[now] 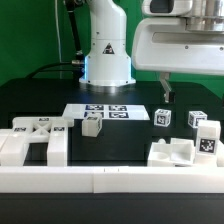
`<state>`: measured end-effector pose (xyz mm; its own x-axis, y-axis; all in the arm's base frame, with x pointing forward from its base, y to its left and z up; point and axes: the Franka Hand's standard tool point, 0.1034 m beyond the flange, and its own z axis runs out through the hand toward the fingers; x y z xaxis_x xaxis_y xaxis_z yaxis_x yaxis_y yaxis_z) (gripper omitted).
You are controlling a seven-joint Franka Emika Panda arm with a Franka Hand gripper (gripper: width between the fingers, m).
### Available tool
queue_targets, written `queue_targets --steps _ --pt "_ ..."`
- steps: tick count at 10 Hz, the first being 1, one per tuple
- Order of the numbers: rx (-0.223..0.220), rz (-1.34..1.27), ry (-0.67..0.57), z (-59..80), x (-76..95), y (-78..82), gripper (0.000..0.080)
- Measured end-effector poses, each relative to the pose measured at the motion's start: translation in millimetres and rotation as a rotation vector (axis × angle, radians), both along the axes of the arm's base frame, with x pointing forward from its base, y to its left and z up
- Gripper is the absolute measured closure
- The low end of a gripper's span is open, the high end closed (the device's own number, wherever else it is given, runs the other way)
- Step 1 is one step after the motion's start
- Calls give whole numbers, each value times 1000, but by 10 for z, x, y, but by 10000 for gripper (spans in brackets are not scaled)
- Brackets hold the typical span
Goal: Assemble chair
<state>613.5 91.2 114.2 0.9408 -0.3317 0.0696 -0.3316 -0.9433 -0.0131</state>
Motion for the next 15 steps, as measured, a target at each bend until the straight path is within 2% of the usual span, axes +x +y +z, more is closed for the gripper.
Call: queue_targets --steps 5,6,8,10,11,15 --pt "-1 6 3 -16 -12 4 150" --pt "-1 50 -2 11 -99 -81 150" --pt "32 50 22 74 -408 -408 150" --pt "39 58 34 8 -599 -710 150" --pt "33 54 23 -57 -648 -756 150" --pt "34 56 27 -59 -645 -742 150"
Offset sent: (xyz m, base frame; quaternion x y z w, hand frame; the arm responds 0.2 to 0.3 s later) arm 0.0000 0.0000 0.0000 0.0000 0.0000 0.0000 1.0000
